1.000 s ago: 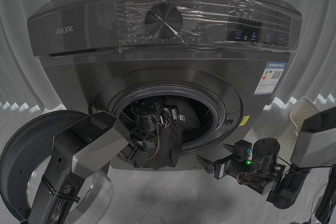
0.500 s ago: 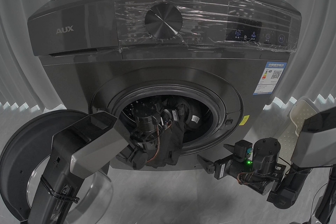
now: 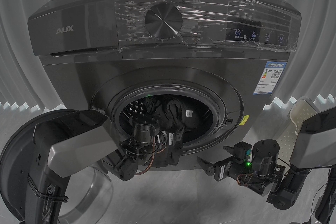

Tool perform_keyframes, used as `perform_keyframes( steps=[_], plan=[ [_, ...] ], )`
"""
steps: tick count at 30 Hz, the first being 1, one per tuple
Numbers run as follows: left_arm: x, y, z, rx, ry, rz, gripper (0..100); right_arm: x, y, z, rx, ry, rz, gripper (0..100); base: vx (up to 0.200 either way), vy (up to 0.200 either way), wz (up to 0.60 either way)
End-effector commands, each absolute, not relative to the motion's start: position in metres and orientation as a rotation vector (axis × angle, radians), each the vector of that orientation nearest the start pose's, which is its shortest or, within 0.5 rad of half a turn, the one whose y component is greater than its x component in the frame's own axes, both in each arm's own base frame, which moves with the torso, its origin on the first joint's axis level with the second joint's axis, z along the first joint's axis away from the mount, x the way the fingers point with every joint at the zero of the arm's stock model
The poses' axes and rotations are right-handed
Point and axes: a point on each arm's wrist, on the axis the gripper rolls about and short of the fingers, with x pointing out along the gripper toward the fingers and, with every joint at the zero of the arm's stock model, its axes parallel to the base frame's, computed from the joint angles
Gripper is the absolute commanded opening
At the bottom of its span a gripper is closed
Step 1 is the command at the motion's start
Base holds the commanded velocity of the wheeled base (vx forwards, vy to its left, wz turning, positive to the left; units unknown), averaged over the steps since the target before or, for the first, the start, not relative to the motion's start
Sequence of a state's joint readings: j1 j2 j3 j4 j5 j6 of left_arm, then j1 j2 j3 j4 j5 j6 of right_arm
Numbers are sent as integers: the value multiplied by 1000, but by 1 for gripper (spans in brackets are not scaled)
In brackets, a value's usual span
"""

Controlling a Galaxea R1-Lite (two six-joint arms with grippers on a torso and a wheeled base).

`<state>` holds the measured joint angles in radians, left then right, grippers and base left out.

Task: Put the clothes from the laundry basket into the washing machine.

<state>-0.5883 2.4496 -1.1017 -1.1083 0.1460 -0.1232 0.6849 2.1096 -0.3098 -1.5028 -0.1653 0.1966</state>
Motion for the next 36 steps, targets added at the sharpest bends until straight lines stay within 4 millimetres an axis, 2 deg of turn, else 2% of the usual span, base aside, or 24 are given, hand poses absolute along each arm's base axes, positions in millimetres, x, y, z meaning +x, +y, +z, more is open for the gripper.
perform_keyframes(
  steps=[1,9,10,16,19,24,27,30,36],
  plan=[
    [368,-243,14,-22,263,-437,100,222,179,38,63,329,492,100,0,0,0],
    [380,-246,-13,-9,291,-429,100,222,181,38,64,330,498,100,0,0,0],
    [381,-246,-15,-8,292,-428,0,221,181,38,64,329,499,100,0,0,0],
    [384,-247,-30,27,301,-422,0,222,181,39,64,325,500,100,0,0,0],
    [388,-248,-28,26,285,-419,0,222,181,39,64,325,500,100,0,0,0],
    [401,-254,-9,-4,198,-379,0,221,181,40,64,324,502,100,0,0,0],
    [419,-258,16,-55,92,-346,0,221,182,40,64,324,503,100,0,0,0],
    [429,-259,31,-80,30,-330,0,221,182,40,64,324,503,100,0,0,0],
    [444,-259,40,-117,-54,-314,0,221,182,39,64,326,503,100,0,0,0]
  ],
)
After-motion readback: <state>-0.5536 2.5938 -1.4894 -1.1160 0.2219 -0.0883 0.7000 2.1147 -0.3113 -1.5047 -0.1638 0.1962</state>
